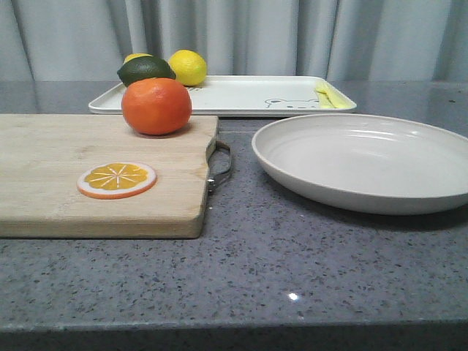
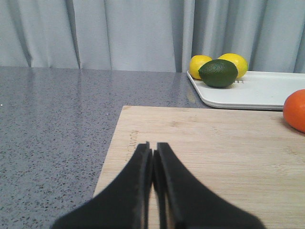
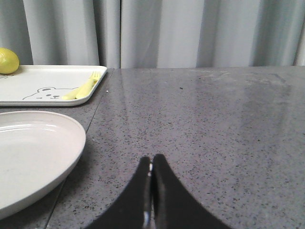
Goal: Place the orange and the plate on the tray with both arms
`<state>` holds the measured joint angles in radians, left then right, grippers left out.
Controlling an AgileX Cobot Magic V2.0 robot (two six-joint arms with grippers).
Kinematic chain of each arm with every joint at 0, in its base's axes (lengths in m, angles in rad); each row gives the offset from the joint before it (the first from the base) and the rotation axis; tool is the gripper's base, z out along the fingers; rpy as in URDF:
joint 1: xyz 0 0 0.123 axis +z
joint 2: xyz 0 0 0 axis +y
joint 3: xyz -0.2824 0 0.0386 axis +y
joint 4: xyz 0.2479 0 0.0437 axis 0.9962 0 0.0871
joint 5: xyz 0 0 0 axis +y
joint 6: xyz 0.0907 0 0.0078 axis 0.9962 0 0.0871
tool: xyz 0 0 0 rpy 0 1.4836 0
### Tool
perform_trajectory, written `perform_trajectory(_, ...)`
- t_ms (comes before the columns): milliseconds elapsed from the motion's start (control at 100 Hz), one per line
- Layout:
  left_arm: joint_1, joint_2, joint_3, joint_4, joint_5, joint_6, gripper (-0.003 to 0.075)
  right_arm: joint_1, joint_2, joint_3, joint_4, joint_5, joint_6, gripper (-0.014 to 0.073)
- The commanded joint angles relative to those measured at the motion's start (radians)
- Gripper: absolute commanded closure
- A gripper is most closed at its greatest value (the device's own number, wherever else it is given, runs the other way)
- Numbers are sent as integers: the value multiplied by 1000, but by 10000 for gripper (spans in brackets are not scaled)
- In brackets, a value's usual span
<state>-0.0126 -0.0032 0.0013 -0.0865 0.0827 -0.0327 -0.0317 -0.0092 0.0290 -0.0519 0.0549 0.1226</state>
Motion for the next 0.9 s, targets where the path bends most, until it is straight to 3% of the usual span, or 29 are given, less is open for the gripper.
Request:
perform_trajectory(0, 1, -31, 22, 0, -83, -5, 739, 3, -21, -1, -9, -75, -1, 660)
perform_trajectory(560, 1, -18, 12, -54, -83, -5, 739, 3, -17, -21, -9, -95, -1, 660)
perform_trajectory(890, 1, 182, -176, -72, -83, -2, 739, 3, 176, -205, -9, -11, -1, 652)
